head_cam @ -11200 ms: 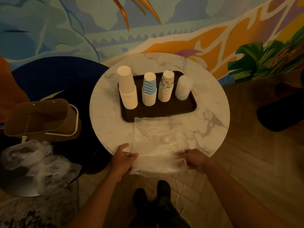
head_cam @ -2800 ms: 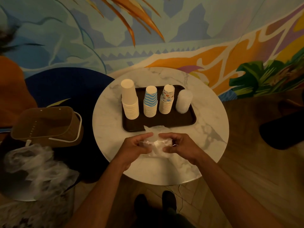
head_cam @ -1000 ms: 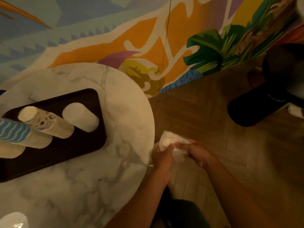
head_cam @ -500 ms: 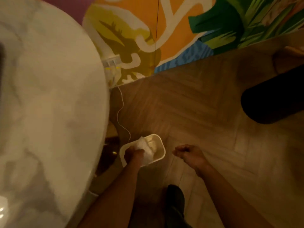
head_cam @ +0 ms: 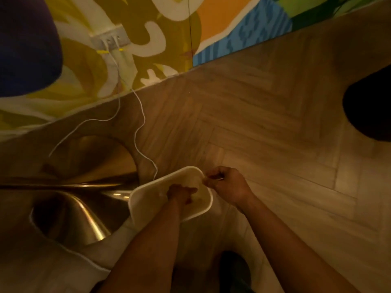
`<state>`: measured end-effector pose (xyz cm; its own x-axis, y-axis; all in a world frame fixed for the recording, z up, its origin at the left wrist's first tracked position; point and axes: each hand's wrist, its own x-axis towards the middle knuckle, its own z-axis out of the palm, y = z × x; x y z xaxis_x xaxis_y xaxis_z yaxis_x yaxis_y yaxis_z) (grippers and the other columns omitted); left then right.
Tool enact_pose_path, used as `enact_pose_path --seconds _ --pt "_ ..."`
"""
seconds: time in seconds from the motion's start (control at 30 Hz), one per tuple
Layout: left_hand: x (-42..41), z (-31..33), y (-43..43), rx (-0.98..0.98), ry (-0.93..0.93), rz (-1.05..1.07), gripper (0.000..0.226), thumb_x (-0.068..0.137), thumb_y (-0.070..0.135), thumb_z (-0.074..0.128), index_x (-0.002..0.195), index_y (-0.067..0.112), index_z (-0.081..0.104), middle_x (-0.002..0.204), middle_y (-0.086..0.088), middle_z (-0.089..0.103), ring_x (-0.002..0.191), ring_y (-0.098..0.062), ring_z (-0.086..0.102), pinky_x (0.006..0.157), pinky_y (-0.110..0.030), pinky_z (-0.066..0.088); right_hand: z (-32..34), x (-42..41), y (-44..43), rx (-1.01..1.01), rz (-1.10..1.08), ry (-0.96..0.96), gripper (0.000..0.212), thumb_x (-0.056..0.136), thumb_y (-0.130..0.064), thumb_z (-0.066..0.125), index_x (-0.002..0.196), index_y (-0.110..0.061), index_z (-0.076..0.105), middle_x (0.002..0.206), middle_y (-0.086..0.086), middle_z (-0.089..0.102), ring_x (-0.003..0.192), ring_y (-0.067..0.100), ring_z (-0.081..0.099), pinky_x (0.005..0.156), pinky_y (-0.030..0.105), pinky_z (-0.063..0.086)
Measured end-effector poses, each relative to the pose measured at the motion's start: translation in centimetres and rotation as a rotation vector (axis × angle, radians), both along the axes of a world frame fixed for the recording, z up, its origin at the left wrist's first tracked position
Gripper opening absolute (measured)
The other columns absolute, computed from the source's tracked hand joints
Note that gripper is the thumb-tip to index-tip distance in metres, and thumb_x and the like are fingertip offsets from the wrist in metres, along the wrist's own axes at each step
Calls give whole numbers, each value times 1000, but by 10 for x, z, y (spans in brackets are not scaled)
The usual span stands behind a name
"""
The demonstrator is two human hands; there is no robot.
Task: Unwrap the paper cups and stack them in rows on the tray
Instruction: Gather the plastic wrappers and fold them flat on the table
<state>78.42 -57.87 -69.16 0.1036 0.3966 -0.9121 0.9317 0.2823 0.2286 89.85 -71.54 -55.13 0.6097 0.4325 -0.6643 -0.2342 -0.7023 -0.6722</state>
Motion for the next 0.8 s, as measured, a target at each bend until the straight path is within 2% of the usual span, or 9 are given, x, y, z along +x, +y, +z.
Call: enact_pose_path --seconds 0.07,0.13,0.2,0.27,0.4,0.5,0.6,0.67,0.8 --pt "-6 -25 6 21 -37 37 132 35 67 93 141 0 51 120 -15 68 102 -29 71 88 -46 61 -3 1 2 -8 20 -19 20 83 -33 83 100 -28 75 94 -12 74 88 4 69 81 26 56" --pt "-7 -19 7 40 -15 60 153 24 77 84 150 3 38 131 -15 64 110 -29 68 95 -45 58 3 0 0 -9 -7 -32 19 84 -30 82 100 -29 75 95 -12 73 89 4 68 82 28 56" --pt "-3 29 8 81 41 17 138 51 75 84 157 7 28 149 -15 50 131 -32 55 108 -42 47 17 -3 -4 -4 -45 -22 18 85 -27 81 101 -27 75 95 -12 72 89 5 69 81 26 55" --pt "-13 62 11 150 106 -21 113 73 63 80 158 9 28 156 -15 42 140 -34 45 113 -40 41 38 -9 -8 -11 -51 -5 16 85 -25 81 100 -24 74 94 -11 73 87 5 69 76 23 53" --pt "-49 110 12 173 35 109 76 65 51 82 132 21 62 128 -10 67 113 -33 66 98 -49 55 108 -25 -13 -22 -10 61 15 86 -18 79 98 -24 72 90 -8 72 84 8 69 61 16 47" --pt "-58 221 -9 177 8 59 30 85 43 71 106 22 71 114 -5 74 103 -26 70 93 -43 59 179 -34 -12 -2 48 56 17 84 -18 77 98 -27 73 91 -8 74 86 12 72 60 16 47" --pt "-62 350 -33 175 -164 66 20 90 24 71 108 18 76 89 5 73 80 -12 70 73 -26 59 261 -38 -6 51 132 -9 20 84 -21 79 101 -30 72 95 -15 71 84 0 67 60 11 45" --pt "-69 408 -45 169 -264 105 19 90 18 70 107 16 77 80 8 71 68 -9 68 63 -23 58 313 -39 0 98 171 -44 21 84 -21 80 100 -32 71 93 -18 69 86 -2 66 63 9 46" --pt "-82 496 -55 182 -415 228 7 95 19 67 97 20 74 99 -10 75 91 -31 73 87 -47 60 392 -52 15 152 223 -87 21 84 -23 81 98 -34 70 95 -14 71 92 6 68 81 23 52"
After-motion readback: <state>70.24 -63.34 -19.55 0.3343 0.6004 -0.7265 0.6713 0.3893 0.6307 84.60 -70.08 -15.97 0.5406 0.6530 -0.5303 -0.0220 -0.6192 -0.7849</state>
